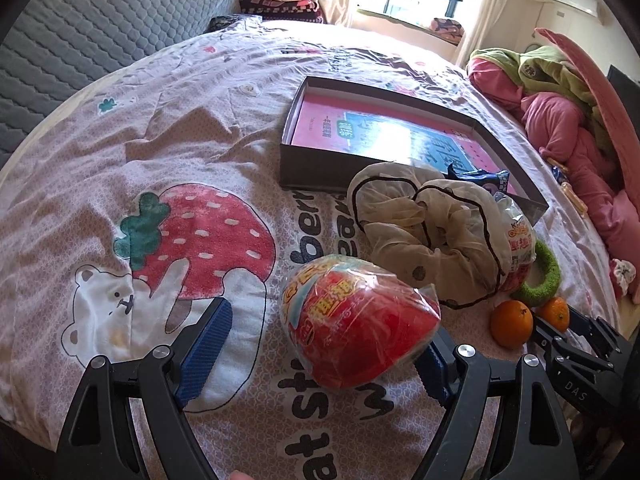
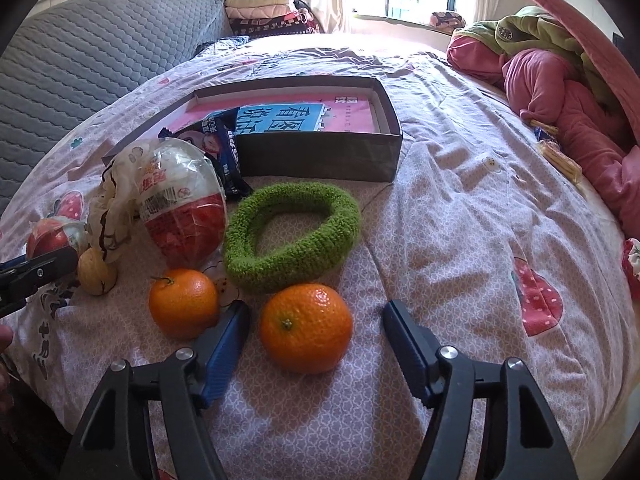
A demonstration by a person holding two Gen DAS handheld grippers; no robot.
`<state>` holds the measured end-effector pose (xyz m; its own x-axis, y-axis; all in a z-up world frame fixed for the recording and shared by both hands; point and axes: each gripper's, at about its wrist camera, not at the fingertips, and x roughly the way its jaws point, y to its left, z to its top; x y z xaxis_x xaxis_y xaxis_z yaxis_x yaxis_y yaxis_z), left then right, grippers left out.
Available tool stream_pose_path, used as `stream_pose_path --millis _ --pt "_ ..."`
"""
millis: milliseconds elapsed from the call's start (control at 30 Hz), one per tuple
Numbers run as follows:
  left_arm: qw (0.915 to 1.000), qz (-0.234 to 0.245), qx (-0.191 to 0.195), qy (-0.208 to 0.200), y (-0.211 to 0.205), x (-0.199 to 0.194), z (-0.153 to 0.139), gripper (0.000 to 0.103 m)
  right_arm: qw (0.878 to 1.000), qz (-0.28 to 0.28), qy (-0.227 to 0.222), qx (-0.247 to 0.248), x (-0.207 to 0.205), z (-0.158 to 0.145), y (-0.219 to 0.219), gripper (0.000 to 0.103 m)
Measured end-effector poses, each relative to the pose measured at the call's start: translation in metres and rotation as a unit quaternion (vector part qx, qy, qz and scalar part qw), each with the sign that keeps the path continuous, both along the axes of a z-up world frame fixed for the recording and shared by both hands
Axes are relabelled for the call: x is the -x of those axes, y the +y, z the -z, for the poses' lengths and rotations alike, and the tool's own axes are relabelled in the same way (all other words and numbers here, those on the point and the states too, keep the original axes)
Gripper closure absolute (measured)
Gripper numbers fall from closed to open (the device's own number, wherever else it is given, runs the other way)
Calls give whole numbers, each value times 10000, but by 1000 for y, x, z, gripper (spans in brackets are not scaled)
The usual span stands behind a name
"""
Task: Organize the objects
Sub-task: 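Close left tool on red-wrapped ball while right tool grasps the orange, then carry red ball with left tool over tray while right tool carries orange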
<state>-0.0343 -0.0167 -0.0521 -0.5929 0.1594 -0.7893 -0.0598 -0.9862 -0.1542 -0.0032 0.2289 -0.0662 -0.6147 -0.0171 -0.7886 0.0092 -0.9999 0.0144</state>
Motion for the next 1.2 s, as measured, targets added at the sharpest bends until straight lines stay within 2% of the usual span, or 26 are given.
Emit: stream_pose_path --millis 133,233,267,400,667,867,1033,1200 --pt "10000 -18 -33 -67 -1 4 3 21 9999 -69 36 -99 -1 -1 0 51" --pt "10000 9 61 -67 2 4 4 37 9995 -225 69 -218 -4 -1 -4 59" --pt "10000 43 5 -83 2 4 4 47 9991 -283 82 -295 -4 -1 -6 61" --pt "9998 158 1 -73 4 2 3 47 9980 -402 107 -472 -7 -2 -12 64" --pt "9993 306 -212 80 3 -10 -8 48 9984 -469 125 -281 -14 -13 -10 64" --pt "9991 338 -203 127 10 -12 -10 48 9971 -559 387 -339 -22 -28 -16 64" --pt "9987 303 -245 324 13 -15 -19 48 9969 -597 438 -281 -20 -33 -19 64" --pt "9972 346 -338 565 18 -18 -34 48 9953 -602 679 -348 -21 -45 -23 64"
